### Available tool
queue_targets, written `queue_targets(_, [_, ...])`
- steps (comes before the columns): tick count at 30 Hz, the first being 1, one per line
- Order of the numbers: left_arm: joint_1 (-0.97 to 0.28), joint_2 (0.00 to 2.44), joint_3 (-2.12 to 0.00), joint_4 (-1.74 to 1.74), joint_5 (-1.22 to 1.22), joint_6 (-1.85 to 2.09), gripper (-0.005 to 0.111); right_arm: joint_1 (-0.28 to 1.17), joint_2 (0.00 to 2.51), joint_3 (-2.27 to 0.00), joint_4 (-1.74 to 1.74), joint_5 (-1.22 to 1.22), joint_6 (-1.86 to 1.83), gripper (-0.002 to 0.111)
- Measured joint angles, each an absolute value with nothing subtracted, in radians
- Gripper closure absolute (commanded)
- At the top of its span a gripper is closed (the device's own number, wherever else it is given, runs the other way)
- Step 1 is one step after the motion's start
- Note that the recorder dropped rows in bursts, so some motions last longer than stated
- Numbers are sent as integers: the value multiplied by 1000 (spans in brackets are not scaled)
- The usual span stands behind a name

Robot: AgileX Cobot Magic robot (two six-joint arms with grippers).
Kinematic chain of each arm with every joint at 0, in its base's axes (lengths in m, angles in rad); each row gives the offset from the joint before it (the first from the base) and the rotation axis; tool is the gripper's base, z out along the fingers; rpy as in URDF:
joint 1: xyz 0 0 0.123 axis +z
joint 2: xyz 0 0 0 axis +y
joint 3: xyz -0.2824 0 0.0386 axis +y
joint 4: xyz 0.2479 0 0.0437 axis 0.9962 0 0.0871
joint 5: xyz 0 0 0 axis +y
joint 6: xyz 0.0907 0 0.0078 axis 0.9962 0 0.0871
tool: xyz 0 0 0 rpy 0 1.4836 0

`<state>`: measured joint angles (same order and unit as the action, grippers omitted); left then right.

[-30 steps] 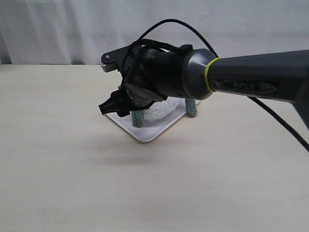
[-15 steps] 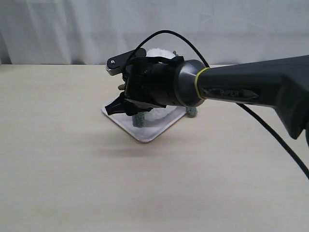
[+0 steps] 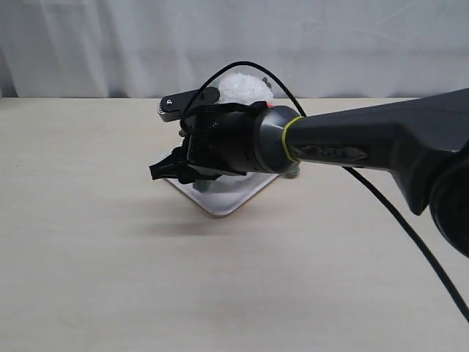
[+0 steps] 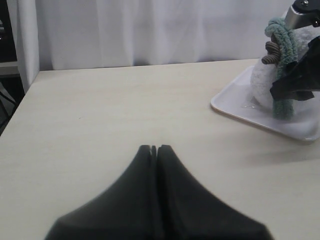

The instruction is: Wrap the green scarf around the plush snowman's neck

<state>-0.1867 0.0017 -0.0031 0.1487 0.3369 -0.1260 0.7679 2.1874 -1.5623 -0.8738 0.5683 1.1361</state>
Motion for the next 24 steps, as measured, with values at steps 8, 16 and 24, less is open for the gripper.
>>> queue_targets(8, [-187,2,-3,149,337,-126,107,768,2190,-1566,-897,590,1136,88])
queue_targets(16, [-187,2,-3,149,337,-126,107,768,2190,-1566,-912,569,1134,104])
queue_targets(24, [-187,2,-3,149,337,-126,107,770,2125,-1566,-883,652,966,104])
